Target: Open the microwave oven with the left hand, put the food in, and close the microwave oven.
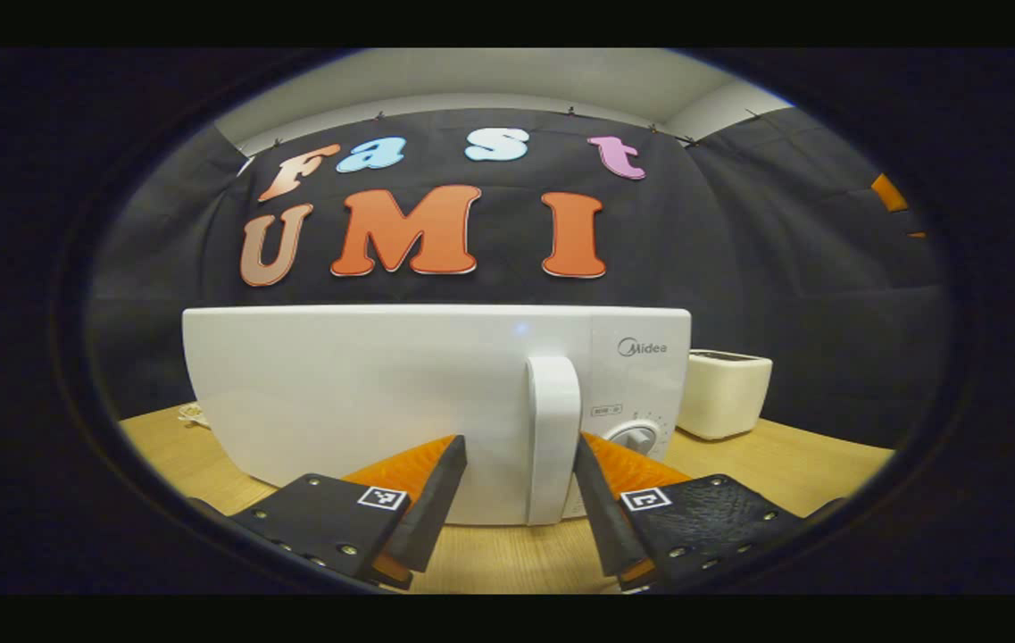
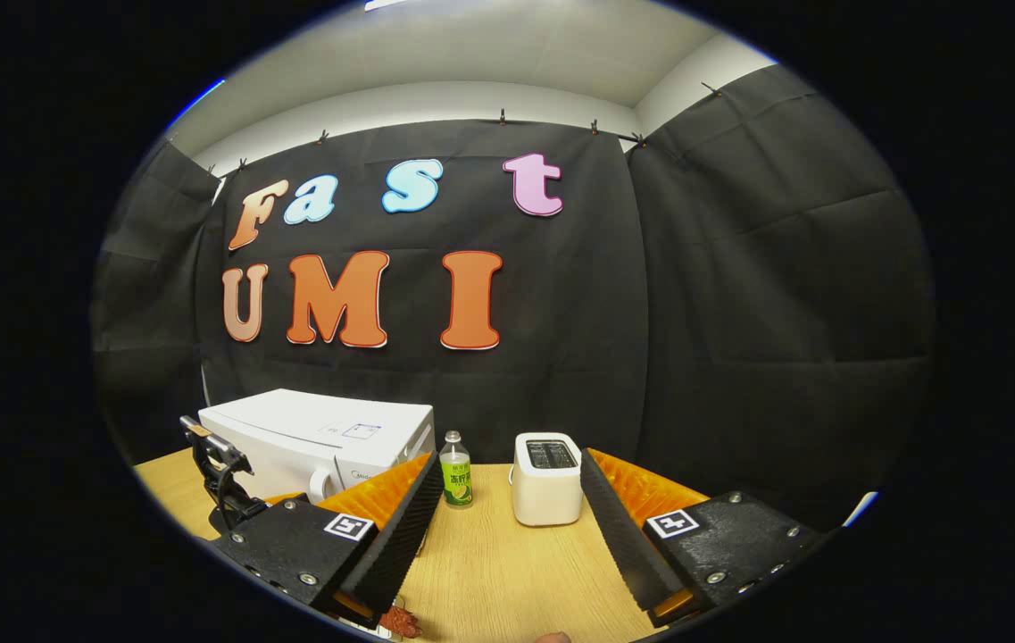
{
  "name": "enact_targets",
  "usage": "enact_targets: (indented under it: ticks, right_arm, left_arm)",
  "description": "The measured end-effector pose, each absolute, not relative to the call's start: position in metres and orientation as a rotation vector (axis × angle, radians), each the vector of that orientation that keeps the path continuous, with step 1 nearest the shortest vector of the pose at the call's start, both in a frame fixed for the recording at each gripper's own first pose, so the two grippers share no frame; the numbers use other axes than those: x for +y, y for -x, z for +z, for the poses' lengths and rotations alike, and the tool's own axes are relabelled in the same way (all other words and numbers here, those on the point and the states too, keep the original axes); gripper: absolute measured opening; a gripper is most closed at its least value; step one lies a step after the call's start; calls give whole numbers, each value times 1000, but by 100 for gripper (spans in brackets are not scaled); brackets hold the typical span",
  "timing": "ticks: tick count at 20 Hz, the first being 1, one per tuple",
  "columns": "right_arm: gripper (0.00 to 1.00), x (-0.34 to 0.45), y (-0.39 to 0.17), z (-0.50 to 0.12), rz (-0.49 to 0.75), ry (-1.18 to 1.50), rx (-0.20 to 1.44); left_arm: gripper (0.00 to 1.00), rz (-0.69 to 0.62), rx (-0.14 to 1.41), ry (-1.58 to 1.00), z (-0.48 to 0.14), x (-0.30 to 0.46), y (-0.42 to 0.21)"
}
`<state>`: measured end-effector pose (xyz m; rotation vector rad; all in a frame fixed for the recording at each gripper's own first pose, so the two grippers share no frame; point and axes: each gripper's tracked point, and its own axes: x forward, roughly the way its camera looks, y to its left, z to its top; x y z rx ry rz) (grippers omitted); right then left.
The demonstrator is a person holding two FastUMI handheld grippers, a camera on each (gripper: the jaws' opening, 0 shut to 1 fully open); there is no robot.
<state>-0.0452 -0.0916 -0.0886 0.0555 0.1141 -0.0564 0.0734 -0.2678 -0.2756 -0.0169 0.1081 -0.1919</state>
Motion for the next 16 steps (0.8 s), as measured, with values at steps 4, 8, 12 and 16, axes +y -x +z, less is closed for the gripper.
enact_targets:
  ticks: [4,8,12,16]
  right_arm:
    - [95,-100,50,-93,-69,-46,117]
    - [95,-106,56,-96,-75,-54,120]
    - [95,-101,57,-99,-66,-89,121]
    - [95,-88,60,-105,-37,-111,133]
  left_arm:
    - [23,-211,75,-36,-271,-277,-65]
    - [14,-262,83,34,-272,-276,-55]
    - [18,-335,116,37,-269,-270,-34]
    - [11,-415,131,44,-263,-259,-2]
